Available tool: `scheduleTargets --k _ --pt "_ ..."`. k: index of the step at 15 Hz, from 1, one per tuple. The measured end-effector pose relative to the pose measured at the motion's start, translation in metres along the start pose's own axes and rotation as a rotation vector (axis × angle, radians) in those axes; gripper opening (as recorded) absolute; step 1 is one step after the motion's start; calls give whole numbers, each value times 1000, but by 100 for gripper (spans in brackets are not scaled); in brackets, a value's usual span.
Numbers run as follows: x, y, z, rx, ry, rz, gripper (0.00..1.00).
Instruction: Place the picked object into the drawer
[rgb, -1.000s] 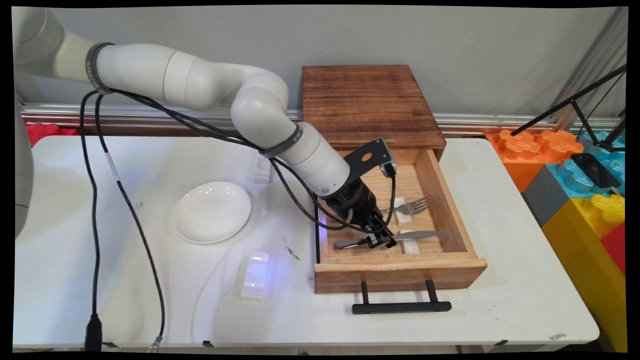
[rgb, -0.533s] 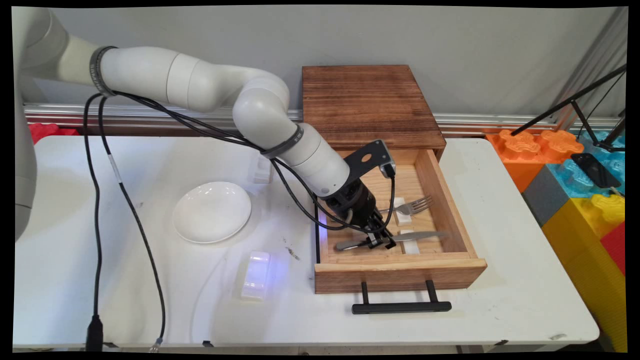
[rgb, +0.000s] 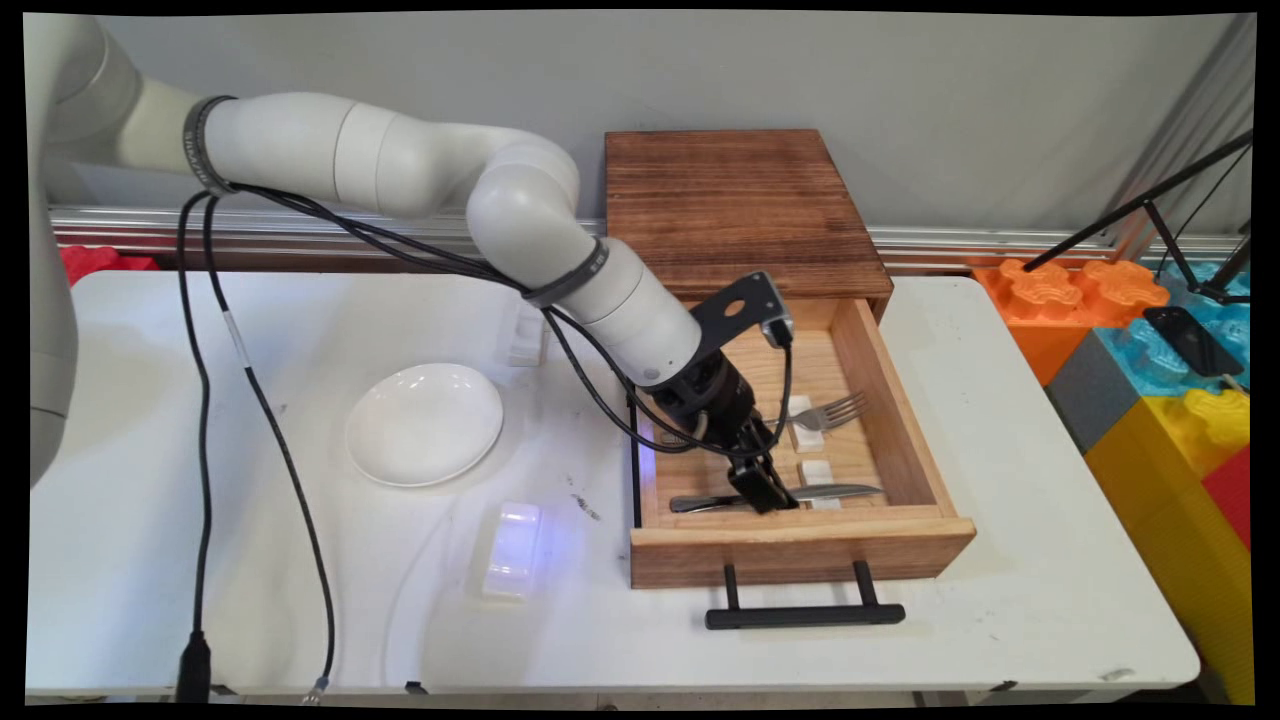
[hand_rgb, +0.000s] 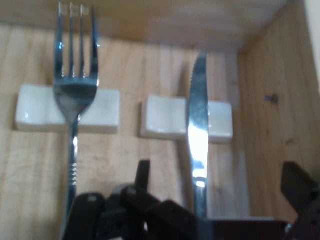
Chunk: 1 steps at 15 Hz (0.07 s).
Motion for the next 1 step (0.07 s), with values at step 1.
scheduleTargets --k 1 --pt "1 0 -1 1 1 0 100"
